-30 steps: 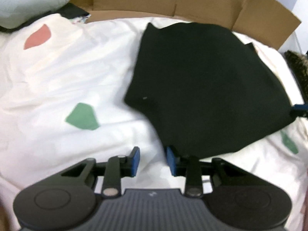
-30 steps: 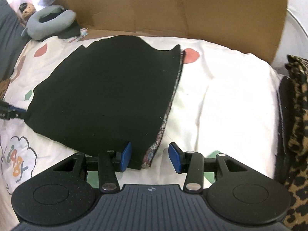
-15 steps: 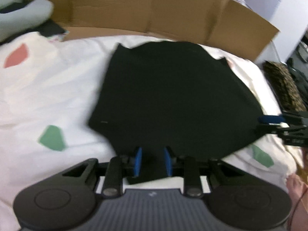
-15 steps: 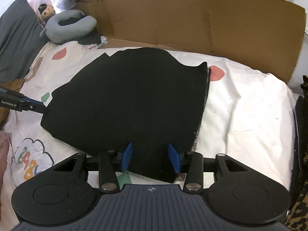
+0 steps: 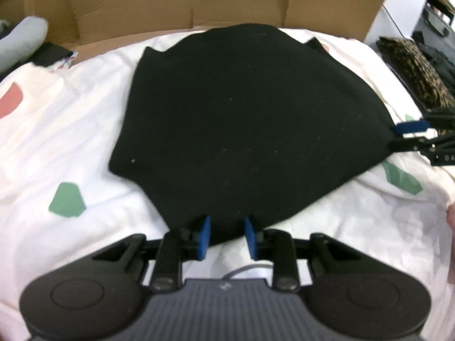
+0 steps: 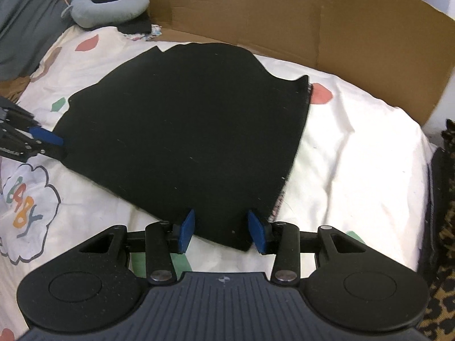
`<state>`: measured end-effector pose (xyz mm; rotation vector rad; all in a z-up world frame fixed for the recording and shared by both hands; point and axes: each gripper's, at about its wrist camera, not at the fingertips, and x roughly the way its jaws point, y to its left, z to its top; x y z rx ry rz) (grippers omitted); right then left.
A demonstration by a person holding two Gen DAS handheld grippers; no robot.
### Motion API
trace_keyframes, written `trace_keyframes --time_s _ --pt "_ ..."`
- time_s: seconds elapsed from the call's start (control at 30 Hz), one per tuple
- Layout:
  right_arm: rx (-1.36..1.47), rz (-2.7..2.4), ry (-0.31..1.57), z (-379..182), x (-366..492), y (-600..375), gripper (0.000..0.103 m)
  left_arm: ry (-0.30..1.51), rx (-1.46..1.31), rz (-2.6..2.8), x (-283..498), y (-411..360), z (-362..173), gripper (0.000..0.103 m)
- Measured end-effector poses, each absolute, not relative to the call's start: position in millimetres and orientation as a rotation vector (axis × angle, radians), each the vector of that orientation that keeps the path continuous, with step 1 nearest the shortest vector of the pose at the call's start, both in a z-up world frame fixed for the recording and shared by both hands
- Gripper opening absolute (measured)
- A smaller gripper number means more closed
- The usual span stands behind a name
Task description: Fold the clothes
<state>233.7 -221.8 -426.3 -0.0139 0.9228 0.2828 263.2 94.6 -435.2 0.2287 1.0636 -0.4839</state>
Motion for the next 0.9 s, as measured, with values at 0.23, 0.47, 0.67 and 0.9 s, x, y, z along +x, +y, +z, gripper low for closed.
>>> trace_keyframes --time_s 0.23,0.47,0.67,0.9 --pt "0.116 0.262 0.943 -418 229 -238 0.048 1.041 0.143 -0.415 266 117 -424 0.03" --pt "0.326 0.231 1.009 -430 226 -256 0.048 1.064 0.108 -0.393 271 127 -431 0.038" --pt "0.538 0.187 1.05 -446 231 -273 0.048 1.078 0.1 -0.392 272 128 -438 0.039" --pt "0.865 0.118 1.039 -470 232 -300 0.014 1.077 0.084 -0.401 272 133 -440 0.038"
